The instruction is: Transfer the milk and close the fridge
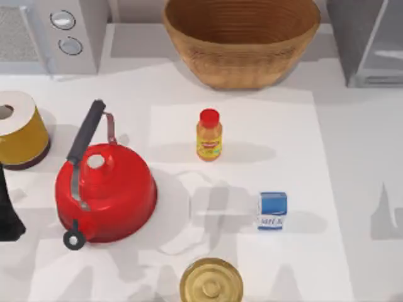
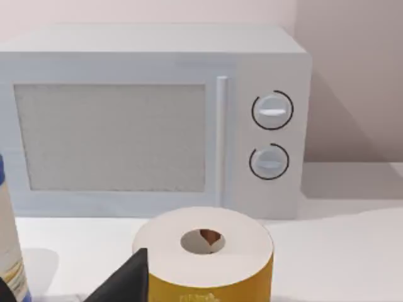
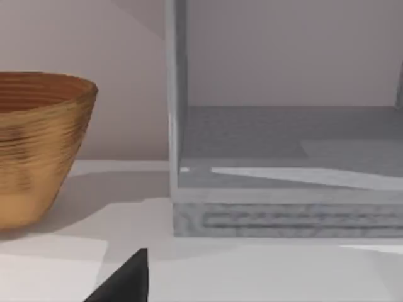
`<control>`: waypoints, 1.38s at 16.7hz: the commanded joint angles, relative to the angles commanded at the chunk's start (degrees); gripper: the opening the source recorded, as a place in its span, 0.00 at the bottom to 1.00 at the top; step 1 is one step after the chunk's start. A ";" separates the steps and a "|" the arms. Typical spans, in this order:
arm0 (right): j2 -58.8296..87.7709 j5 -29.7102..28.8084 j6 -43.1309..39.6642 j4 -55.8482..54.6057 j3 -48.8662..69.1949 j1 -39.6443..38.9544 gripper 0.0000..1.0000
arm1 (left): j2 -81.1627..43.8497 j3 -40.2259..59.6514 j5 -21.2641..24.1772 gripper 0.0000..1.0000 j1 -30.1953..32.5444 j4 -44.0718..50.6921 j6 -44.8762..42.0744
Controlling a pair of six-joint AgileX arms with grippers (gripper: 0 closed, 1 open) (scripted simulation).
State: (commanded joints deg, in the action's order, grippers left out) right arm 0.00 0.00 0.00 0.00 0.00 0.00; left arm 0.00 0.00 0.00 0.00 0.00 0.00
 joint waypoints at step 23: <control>44.01 -53.18 1.04 -41.81 1.38 -52.93 1.00 | 0.00 0.00 0.00 1.00 0.00 0.00 0.00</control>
State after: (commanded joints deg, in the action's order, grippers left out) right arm 44.01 -53.18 1.04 -41.81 1.38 -52.93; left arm 0.00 0.00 0.00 0.00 0.00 0.00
